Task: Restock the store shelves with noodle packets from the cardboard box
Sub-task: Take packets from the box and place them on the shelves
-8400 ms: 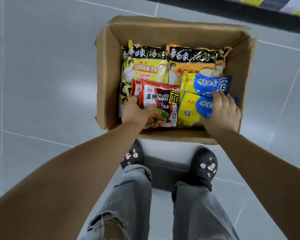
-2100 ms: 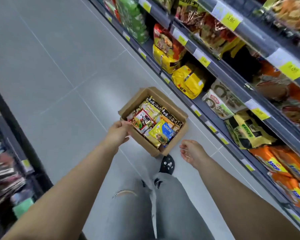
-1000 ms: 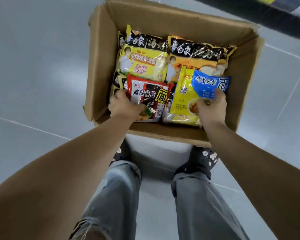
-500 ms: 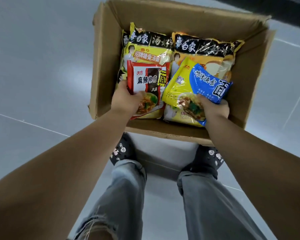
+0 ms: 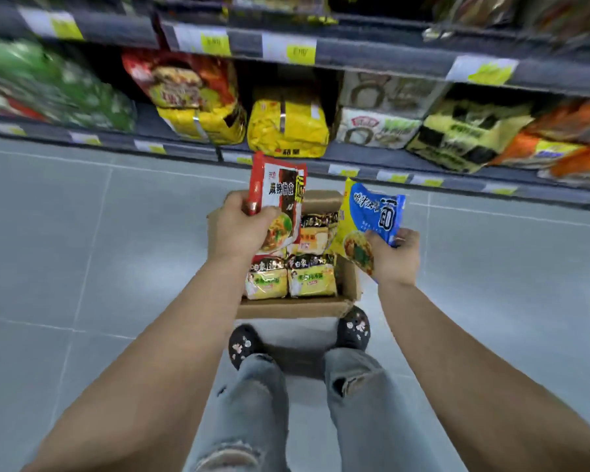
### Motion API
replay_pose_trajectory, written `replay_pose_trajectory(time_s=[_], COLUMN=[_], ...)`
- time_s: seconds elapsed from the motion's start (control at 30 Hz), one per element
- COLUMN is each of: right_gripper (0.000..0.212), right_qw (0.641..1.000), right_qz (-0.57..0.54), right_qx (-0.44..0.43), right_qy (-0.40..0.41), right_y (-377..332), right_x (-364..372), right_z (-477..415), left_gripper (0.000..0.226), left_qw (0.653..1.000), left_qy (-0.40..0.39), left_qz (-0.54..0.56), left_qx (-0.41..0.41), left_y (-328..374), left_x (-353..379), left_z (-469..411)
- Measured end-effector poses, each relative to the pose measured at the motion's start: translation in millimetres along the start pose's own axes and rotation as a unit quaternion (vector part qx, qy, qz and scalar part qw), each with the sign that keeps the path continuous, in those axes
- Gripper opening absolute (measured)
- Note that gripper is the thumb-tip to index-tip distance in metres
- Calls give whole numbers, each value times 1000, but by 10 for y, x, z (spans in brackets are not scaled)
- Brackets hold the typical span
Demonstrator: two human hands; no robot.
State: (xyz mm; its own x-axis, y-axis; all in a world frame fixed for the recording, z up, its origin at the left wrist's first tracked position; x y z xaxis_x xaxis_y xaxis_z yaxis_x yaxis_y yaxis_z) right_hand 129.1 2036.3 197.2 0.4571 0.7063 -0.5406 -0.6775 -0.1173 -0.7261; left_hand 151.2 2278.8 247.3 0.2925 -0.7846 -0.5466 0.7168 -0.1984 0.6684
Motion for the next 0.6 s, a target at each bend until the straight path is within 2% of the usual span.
replay_pose_trajectory(time_s=[0.23,0.4,0.5,0.53,0.6], right_gripper=[31,32,34,35,34], right_qw=[985,960,945,940,930], right_qz=[-119,-178,-211,-224,-246], right_qx=[-117,-196,-222,-226,-235], right_qy=[32,90,118,126,142], right_y=[-1593,-2449,-2791,-2881,-3036], right_x=[-1606,-2679,-3216,-3378,-3681], right_z=[592,947,1138,1186,1262], left_gripper=[25,35,52,51,32], left_qw=[982,948,929,922,901], left_qy=[-69,-130,-155,-162,-181], left_qz=[82,136,157,167,185], left_qx=[158,256,296,310,347], left_y=[1779,2792,3316,3478,3759], left_x=[-749,-1094,-1264,-1308,-1370], left_z=[1363,2058,2411,2522,2757])
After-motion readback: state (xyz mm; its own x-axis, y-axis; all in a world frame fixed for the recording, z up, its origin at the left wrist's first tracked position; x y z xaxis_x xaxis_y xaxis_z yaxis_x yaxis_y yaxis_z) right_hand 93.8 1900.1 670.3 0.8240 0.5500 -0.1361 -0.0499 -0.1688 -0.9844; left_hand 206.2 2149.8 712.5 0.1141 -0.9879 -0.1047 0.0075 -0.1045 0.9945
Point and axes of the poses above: each hand's wrist, its own z-axis away from the middle knuckle, its own x-axis out of the palm, y = z × x, the point moved 3 cm from there along -z, towards the middle knuckle, and after that the axes turned 11 degrees about y, right-handed, at the moved point
